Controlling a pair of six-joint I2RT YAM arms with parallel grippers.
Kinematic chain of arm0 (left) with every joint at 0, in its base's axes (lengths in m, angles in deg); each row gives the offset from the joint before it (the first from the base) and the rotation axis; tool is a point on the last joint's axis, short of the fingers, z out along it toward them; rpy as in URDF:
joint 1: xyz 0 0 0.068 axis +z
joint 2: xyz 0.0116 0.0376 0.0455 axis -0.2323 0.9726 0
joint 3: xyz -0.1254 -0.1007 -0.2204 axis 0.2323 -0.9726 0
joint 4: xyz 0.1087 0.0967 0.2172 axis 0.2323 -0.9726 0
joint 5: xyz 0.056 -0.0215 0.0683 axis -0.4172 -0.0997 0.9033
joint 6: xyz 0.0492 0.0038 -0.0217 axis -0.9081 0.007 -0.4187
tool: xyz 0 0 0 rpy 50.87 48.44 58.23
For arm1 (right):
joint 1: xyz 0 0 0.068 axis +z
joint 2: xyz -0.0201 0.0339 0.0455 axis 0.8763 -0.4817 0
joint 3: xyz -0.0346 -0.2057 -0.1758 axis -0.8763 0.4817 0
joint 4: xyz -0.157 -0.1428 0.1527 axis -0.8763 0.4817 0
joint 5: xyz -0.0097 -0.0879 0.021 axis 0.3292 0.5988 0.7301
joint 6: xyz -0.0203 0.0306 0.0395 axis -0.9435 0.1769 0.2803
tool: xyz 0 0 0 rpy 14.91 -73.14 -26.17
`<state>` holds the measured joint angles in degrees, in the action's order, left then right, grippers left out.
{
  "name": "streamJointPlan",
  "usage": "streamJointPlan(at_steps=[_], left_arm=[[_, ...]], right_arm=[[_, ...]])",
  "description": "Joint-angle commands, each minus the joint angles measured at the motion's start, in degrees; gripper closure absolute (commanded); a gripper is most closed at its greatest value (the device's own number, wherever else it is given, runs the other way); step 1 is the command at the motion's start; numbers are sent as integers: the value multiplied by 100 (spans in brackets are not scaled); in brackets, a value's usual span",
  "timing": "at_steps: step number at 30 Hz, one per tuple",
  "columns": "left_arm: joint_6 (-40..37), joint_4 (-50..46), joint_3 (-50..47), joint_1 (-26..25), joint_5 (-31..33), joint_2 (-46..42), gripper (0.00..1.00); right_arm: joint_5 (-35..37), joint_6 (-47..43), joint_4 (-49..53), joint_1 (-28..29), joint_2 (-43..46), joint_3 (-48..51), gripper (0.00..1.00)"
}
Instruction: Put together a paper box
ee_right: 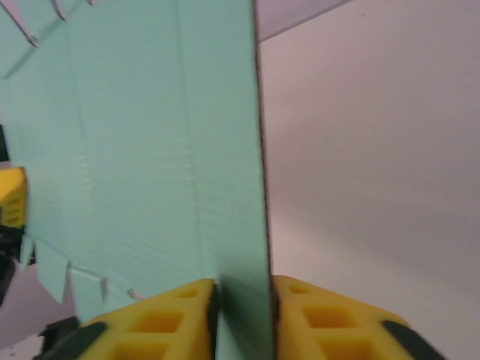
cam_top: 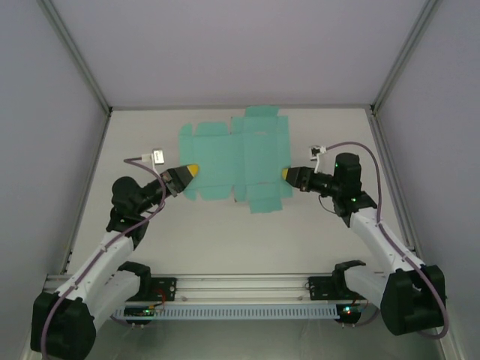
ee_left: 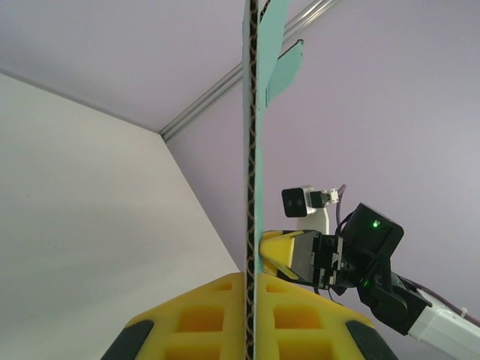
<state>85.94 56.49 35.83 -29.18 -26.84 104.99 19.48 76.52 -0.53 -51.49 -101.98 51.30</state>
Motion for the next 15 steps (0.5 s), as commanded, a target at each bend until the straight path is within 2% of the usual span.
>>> streamJointPlan(at_steps=[1, 3, 4, 5, 8, 9, 10, 11, 13, 15], left_arm=[[-14, 149, -17, 13, -104, -135, 100], [-91, 1, -48, 11, -2, -172, 100], [-161, -103, -65, 11, 59, -190, 100], [-226, -250, -65, 10, 125, -215, 100], [-781, -1448, 38, 10, 625, -375, 73], [-975, -1916, 66, 10, 916, -446, 51], [-1207, -2508, 115, 13, 1313, -525, 22], [-1397, -3006, 152, 15, 1674, -581, 1], [-1700, -4042, 276, 10, 2495, -706, 0], [-1882, -4775, 385, 10, 3041, -783, 0]], right_arm=[[-512, 141, -523, -22, -74, -167, 83], [-663, 100, -618, -9, -108, -162, 91], [-708, 50, -627, -11, -116, -171, 99], [-686, -16, -619, -14, -118, -179, 100], [-247, -403, -48, 55, -106, -291, 100], [-21, -792, 390, 103, -104, -380, 100], [291, -1264, 907, 188, -120, -479, 100], [643, -1537, 1256, 285, -151, -549, 100], [1392, -2210, 1928, 521, -238, -674, 100], [2277, -2796, 2250, 788, -461, -708, 100]])
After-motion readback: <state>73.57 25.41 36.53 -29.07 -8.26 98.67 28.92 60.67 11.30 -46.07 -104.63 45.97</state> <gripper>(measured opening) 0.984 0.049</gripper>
